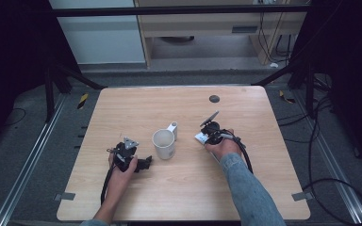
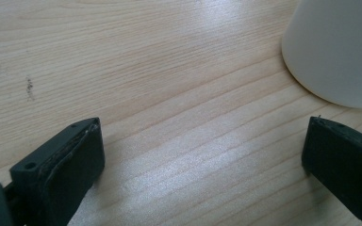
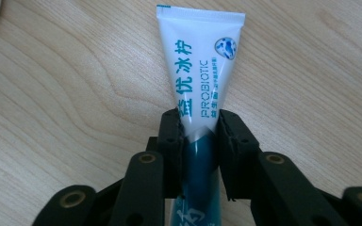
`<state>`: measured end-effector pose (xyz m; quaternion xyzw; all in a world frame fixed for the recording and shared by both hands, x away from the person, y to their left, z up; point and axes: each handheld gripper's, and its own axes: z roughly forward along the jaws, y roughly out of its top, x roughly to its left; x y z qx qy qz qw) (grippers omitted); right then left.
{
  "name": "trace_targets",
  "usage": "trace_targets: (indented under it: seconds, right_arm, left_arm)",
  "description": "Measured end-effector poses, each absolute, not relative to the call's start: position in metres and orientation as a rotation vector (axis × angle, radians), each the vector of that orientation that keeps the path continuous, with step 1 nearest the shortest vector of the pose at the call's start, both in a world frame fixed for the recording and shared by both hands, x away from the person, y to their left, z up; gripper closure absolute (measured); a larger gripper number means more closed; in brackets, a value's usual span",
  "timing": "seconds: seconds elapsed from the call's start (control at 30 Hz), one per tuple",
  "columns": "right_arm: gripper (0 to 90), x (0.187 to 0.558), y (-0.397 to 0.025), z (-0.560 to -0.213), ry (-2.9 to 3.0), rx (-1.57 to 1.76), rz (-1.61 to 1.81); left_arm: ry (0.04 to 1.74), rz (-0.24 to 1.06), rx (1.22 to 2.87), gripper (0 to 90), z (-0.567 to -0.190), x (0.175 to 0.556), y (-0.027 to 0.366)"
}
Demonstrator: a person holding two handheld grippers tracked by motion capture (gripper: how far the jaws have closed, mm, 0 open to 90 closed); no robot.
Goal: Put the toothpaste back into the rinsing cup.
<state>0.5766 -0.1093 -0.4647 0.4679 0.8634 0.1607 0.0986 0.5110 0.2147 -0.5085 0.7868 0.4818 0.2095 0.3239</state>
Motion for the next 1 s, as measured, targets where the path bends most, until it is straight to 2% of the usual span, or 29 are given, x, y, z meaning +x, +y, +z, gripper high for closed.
trace_targets:
  seconds: [0.57,1.0]
  right_arm:
    - [78.7,0.574,-0.109,-0.458,2.534,1.4,0.497]
    - [79.5,0.567,-0.12,-0.436,2.522,1.373,0.534]
  left_arm:
    - [1.264,0.55,2.063,0.0,-0.509,0.511,0.215]
    - [1.263,0.55,2.064,0.0,-0.509,0.511,0.215]
